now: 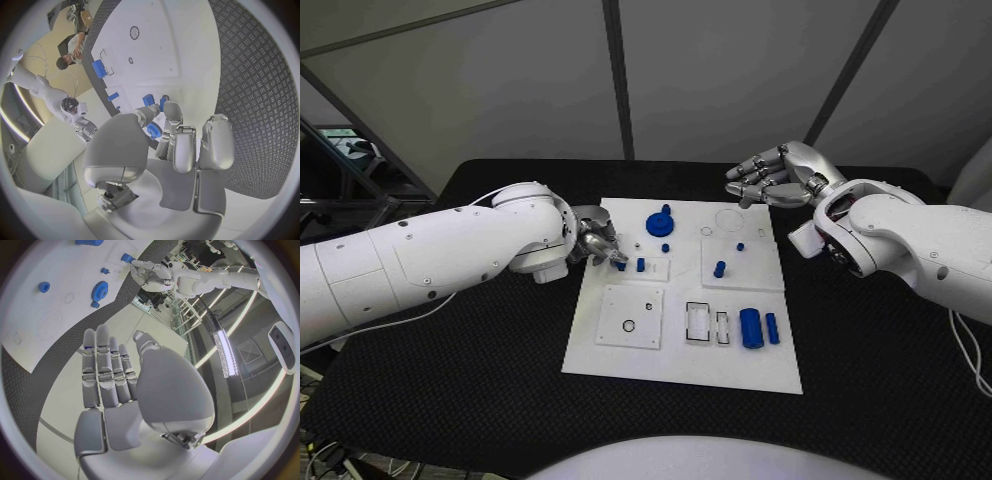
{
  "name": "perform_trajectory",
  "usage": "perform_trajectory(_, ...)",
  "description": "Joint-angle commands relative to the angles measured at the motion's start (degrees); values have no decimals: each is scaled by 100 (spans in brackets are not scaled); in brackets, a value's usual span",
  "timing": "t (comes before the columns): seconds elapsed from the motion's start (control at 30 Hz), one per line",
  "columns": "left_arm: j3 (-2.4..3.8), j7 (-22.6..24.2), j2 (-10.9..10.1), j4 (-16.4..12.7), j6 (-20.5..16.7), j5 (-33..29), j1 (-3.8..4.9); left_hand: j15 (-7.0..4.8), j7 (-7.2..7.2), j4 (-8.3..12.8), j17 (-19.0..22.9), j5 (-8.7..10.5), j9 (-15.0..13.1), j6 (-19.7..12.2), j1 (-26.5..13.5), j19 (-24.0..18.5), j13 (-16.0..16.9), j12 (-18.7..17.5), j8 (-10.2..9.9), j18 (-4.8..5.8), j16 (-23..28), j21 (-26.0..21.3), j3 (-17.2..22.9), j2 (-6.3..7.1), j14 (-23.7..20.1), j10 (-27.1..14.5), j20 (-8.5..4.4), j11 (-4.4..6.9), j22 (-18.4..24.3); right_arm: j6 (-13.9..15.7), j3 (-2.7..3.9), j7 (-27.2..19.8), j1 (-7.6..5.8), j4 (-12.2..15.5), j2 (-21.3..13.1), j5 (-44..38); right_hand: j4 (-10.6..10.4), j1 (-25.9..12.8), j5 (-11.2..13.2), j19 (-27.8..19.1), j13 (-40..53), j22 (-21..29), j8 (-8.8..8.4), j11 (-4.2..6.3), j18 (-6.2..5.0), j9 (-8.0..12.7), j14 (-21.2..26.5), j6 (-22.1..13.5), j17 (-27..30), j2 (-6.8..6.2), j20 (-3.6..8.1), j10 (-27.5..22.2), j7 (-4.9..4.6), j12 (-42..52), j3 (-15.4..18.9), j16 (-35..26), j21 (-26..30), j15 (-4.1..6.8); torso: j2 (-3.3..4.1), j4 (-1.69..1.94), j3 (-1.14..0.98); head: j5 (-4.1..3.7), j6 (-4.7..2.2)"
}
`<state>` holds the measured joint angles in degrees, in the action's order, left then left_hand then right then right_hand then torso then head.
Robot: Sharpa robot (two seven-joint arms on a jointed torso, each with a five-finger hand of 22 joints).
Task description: Assemble the parts on the task board
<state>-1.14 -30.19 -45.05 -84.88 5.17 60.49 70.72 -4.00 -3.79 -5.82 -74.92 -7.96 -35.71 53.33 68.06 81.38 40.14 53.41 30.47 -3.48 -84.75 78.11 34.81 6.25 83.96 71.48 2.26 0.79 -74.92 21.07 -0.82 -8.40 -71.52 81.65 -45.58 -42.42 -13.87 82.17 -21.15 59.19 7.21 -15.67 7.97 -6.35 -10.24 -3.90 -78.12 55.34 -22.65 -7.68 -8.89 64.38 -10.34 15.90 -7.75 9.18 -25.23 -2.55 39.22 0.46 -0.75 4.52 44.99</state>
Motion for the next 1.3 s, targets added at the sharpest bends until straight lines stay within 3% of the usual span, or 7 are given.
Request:
perform_trajectory(0.03, 1, -29, 5, 1, 57, 134, 4, -25, 31, 752, -914, -31, -17, 4, -36, 53, -4, 31, 27, -5, -29, 25, 790, -26, 433, 40, -4, 17, -280, -10, 3, -33, -9, 4, -2, -7, -5, -31, -34, 25, -6, 9, -29, -10, -21, -2, -46, -12, 5, 12, -9, -9, -39, -22, 38, -30, 29, -1, -2, 6, -1, -7, 5)
perform_trajectory(1.3, -3, -53, 95, 60, 377, 224, 4, -36, 45, 802, -916, -118, -65, 19, -132, 64, 20, 58, 86, -1, -29, 34, 898, 21, 433, 89, -15, 29, -300, -36, 3, -25, -8, 3, 3, -7, 2, -23, -41, 35, -18, 18, -26, -8, -22, -3, -55, -10, 3, 14, -9, -9, -38, -18, 37, -45, 41, 1, -4, 2, -5, 1, 62)
